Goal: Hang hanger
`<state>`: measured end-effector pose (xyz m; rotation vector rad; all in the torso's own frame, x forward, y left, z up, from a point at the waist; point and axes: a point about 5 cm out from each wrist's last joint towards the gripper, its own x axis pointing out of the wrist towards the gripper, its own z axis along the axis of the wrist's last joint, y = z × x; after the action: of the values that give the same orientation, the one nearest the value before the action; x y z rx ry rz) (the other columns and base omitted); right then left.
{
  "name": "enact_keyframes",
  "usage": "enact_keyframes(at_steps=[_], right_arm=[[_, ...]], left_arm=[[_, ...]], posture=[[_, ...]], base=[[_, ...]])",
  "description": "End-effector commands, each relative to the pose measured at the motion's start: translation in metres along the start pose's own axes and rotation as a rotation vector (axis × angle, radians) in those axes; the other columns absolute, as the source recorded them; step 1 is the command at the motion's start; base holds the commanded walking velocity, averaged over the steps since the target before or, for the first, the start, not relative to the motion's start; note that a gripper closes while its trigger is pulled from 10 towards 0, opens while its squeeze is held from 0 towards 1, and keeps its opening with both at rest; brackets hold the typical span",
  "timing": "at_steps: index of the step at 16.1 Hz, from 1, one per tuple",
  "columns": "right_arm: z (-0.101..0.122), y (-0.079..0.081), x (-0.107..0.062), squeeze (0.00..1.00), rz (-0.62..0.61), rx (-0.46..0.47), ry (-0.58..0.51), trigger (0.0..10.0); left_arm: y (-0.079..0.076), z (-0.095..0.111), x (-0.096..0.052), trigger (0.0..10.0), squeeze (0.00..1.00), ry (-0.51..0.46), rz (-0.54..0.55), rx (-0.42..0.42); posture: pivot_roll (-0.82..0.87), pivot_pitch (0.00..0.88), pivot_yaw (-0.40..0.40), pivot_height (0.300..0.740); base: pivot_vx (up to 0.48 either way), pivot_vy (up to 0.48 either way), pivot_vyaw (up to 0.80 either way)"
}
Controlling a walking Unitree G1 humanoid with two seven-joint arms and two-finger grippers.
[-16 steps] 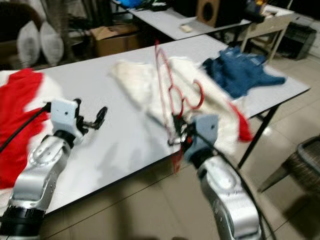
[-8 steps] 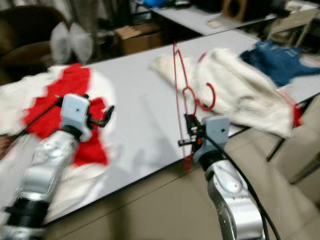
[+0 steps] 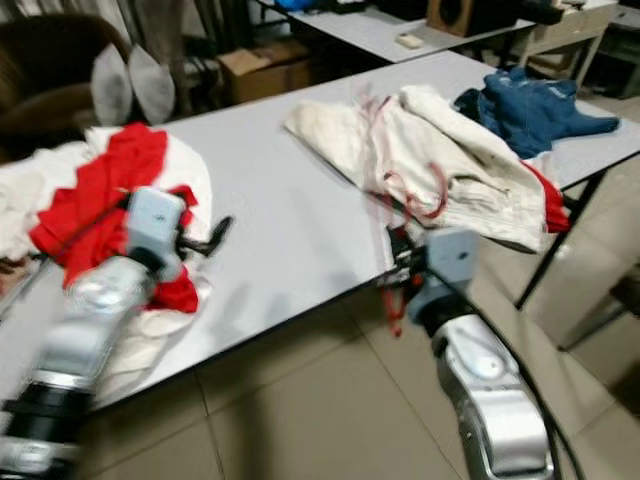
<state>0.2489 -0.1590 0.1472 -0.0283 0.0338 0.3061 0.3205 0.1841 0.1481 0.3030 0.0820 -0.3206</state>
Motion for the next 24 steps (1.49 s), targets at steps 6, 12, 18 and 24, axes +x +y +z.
enact_keyframes(at_steps=[6,12,18,24], right_arm=[[-0.014,0.006,-0.007,0.00,0.108,0.037,0.084,10.0],[-0.021,0.006,-0.007,0.00,0.117,0.050,0.107,10.0],[-0.021,0.008,-0.003,0.00,0.131,0.045,0.100,10.0],[-0.021,0.009,-0.001,0.00,0.145,0.040,0.104,10.0]], left_arm=[[0.037,-0.037,-0.040,10.0,0.00,0.286,-0.259,0.089],[0.052,-0.044,-0.050,10.0,0.00,0.346,-0.253,0.134],[0.060,-0.045,-0.046,1.1,0.00,0.318,-0.179,0.140],[0.057,-0.045,-0.043,0.0,0.00,0.281,-0.178,0.136]], posture=[[-0.26,0.000,0.053,0.740],[-0.25,0.000,0.048,0.740],[-0.24,0.000,0.043,0.740],[-0.24,0.000,0.036,0.740]], base=[[0.000,0.000,0.00],[0.000,0.000,0.00],[0.000,0.000,0.00],[0.000,0.000,0.00]])
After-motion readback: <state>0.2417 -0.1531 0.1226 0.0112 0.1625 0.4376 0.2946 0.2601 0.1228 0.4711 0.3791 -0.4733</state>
